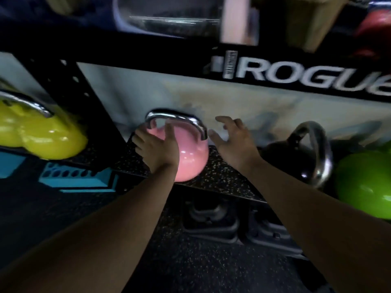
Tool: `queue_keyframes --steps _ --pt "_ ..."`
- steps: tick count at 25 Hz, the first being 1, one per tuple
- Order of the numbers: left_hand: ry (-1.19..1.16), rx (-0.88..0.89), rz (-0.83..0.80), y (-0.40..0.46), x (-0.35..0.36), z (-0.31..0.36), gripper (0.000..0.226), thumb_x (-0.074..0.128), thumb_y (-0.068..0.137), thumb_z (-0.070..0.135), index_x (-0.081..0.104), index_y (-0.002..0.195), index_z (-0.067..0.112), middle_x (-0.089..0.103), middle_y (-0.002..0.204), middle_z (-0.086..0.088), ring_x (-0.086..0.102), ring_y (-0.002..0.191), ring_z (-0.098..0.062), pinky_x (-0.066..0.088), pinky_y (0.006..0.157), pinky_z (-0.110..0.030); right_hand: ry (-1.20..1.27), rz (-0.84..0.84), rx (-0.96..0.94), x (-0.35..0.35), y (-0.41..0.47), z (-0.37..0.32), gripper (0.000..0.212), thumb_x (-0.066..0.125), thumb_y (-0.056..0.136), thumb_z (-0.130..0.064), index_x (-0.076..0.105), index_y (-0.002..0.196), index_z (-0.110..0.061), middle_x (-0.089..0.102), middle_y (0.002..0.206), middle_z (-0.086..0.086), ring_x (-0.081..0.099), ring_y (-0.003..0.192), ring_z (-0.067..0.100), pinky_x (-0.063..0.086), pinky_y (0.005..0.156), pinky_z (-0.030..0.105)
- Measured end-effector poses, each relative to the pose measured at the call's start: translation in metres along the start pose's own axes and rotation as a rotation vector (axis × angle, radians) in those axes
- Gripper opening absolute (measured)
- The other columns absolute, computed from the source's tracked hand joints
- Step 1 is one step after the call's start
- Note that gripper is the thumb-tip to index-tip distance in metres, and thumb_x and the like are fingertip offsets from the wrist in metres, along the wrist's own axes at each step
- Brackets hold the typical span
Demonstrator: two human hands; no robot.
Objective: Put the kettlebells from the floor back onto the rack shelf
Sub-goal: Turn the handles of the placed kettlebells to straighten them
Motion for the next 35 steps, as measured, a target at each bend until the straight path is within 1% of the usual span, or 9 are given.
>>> queue_keyframes --steps 4,8,11,15,19,23,28,31,35 --pt "-0.142 -0.071 -0.331 0.044 0.003 -0.008 0.074 0.051 0.092 0.054 0.027 0.146 0.01 0.035 0.148 -0.022 0.043 0.129 -0.041 0.037 0.101 -0.042 0.036 -0.017 0.087 0.049 0.034 -0.039 0.055 0.049 0.091 -0.054 0.045 0.137 -0.025 0.051 0.128 0.013 0.047 0.121 0.033 0.041 0.102 0.044" --pt "-0.104 -0.085 -0.52 0.046 0.018 -0.005 0.083 0.039 0.092 0.064 0.007 0.153 0.018 0.014 0.156 -0.021 0.04 0.132 -0.04 0.038 0.099 -0.042 0.07 0.06 0.165 0.057 0.049 -0.051 0.047 0.052 0.089 -0.059 0.056 0.11 -0.017 0.063 0.104 0.008 0.057 0.098 0.027 0.039 0.073 0.029" --pt "-0.119 -0.053 -0.599 0.072 0.033 0.004 0.078 0.036 0.093 0.063 0.013 0.151 0.017 0.022 0.151 -0.02 0.044 0.125 -0.035 0.037 0.088 -0.035 0.174 0.19 0.179 0.064 0.032 -0.058 0.035 0.057 0.09 -0.053 0.055 0.095 -0.019 0.064 0.086 0.002 0.059 0.076 0.018 0.04 0.057 0.022" --pt "-0.116 0.083 -0.791 0.091 0.043 0.001 0.082 0.033 0.087 0.071 0.012 0.152 0.027 0.035 0.152 -0.012 0.041 0.134 -0.03 0.034 0.094 -0.036 0.443 0.1 0.257 0.082 0.02 -0.064 0.029 0.048 0.096 -0.048 0.055 0.097 -0.02 0.066 0.08 0.004 0.061 0.071 0.021 0.045 0.059 0.032" --pt "-0.224 0.055 -0.79 0.079 0.049 0.0 0.084 0.032 0.079 0.082 0.015 0.149 0.037 0.037 0.152 -0.009 0.042 0.134 -0.032 0.033 0.11 -0.053 0.736 0.194 0.323 0.089 0.014 -0.071 0.033 0.036 0.103 -0.04 0.064 0.118 -0.032 0.071 0.104 0.001 0.063 0.088 0.013 0.049 0.069 0.019" --pt "-0.297 0.039 -0.885 0.111 0.055 0.001 0.063 0.027 0.093 0.069 0.041 0.136 0.025 0.062 0.117 -0.013 0.062 0.111 -0.029 0.051 0.089 -0.039 0.808 0.098 0.312 0.121 0.013 -0.095 0.035 0.032 0.104 -0.035 0.052 0.133 -0.038 0.066 0.118 -0.007 0.062 0.104 0.004 0.05 0.085 0.025" --pt "-0.332 0.113 -0.811 0.105 0.051 -0.004 0.069 0.029 0.077 0.085 0.027 0.14 0.057 0.045 0.149 0.008 0.046 0.133 -0.015 0.036 0.112 -0.041 0.82 0.154 0.28 0.133 0.027 -0.09 0.04 0.03 0.104 -0.041 0.043 0.142 -0.041 0.053 0.137 -0.017 0.05 0.122 -0.002 0.039 0.103 0.02" --pt "-0.358 0.131 -0.837 0.11 0.054 0.001 0.065 0.027 0.085 0.074 0.027 0.145 0.049 0.035 0.156 0.009 0.035 0.141 -0.012 0.026 0.118 -0.042 0.877 0.164 0.276 0.145 0.029 -0.094 0.043 0.025 0.104 -0.042 0.034 0.147 -0.041 0.046 0.144 -0.015 0.042 0.132 0.003 0.036 0.106 0.022" --pt "-0.453 0.083 -0.932 0.117 0.058 0.003 0.052 0.032 0.099 0.055 0.032 0.148 0.039 0.035 0.156 0.005 0.037 0.14 -0.014 0.03 0.115 -0.033 0.924 0.149 0.296 0.15 0.034 -0.102 0.046 0.023 0.104 -0.045 0.027 0.149 -0.043 0.044 0.143 -0.018 0.047 0.122 -0.004 0.042 0.088 0.004"
Point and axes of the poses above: each hand's wrist, its own y-axis towards the middle knuckle, its own x-axis out of the palm, z = x × y, the point moved 4 cm from there along y, towards the middle knuckle
